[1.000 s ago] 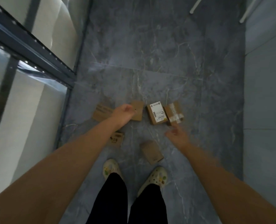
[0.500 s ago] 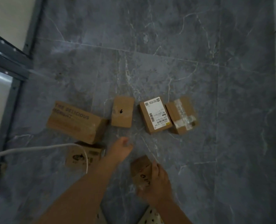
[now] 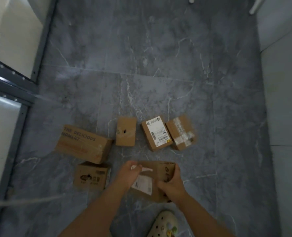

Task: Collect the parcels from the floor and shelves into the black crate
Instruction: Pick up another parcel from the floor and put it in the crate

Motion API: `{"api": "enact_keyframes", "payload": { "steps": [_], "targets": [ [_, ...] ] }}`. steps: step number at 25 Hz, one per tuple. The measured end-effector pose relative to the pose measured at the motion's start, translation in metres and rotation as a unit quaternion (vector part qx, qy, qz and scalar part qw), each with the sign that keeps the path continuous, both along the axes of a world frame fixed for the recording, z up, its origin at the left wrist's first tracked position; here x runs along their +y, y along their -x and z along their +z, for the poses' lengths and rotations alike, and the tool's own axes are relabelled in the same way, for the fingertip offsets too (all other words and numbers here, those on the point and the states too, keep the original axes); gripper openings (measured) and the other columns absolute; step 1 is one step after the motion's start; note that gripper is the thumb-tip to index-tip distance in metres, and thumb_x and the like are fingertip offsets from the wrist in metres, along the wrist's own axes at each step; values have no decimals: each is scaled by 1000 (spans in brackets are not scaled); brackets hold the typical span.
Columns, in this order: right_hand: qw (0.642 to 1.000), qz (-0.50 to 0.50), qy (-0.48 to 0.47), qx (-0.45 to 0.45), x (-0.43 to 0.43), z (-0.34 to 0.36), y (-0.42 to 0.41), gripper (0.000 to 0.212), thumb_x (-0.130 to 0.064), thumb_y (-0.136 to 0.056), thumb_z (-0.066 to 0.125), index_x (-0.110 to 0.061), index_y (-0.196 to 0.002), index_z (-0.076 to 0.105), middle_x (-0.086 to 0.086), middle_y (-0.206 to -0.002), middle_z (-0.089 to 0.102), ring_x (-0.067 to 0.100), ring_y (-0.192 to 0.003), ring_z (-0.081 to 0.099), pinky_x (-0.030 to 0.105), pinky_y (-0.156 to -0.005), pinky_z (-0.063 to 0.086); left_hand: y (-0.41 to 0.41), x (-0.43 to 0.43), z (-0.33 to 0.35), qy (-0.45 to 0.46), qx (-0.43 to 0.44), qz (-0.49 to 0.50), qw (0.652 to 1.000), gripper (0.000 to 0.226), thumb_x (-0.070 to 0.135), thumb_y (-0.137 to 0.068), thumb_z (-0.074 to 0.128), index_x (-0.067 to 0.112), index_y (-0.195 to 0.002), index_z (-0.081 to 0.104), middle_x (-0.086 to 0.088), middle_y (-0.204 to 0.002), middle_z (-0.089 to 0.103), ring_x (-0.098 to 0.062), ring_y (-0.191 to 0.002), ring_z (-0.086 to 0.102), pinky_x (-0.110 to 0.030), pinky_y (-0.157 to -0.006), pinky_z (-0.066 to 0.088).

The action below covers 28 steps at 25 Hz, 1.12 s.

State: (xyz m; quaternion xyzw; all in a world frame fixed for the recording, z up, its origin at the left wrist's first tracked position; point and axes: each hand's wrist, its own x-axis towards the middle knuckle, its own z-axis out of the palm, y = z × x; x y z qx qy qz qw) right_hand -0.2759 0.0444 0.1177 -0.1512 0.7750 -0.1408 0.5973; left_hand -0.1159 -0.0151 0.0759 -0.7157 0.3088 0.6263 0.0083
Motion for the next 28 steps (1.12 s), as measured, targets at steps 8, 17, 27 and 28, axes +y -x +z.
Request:
{"api": "enact_keyframes", "payload": {
  "steps": [8,17,27,28],
  "targets": [
    [951,-214,75,-212,-70,254,46,69,-29,-71,70,-28,-134,42,4,-116,67,23,-98,67,35,-60,57,3,-102,266,70,109,63,990,31,37,-89,57,17,-113,61,-6,-112,67,-18,-91,64,-33,-83,52],
    [932,-108,222,-266,-108,533,42,77,-41,-65,68,-24,-136,43,6,-126,63,24,-105,65,38,-68,56,-12,-128,568,118,354,113,921,33,35,-97,41,14,-96,66,-4,-94,74,-18,-75,72,-32,-67,59],
    [823,7,461,-332,-176,803,-53,50,-46,-87,49,-21,-129,53,7,-128,62,26,-114,60,47,-89,50,-122,-158,863,424,407,71,806,25,33,-94,46,20,-104,65,2,-94,75,-13,-85,70,-35,-76,58],
    [812,13,472,-343,-178,819,-71,51,-46,-87,48,-21,-131,51,9,-130,60,28,-115,58,49,-91,48,-139,-153,880,446,396,59,800,25,36,-92,49,23,-104,65,4,-95,75,-12,-85,71,-37,-76,58]
  ]
}}
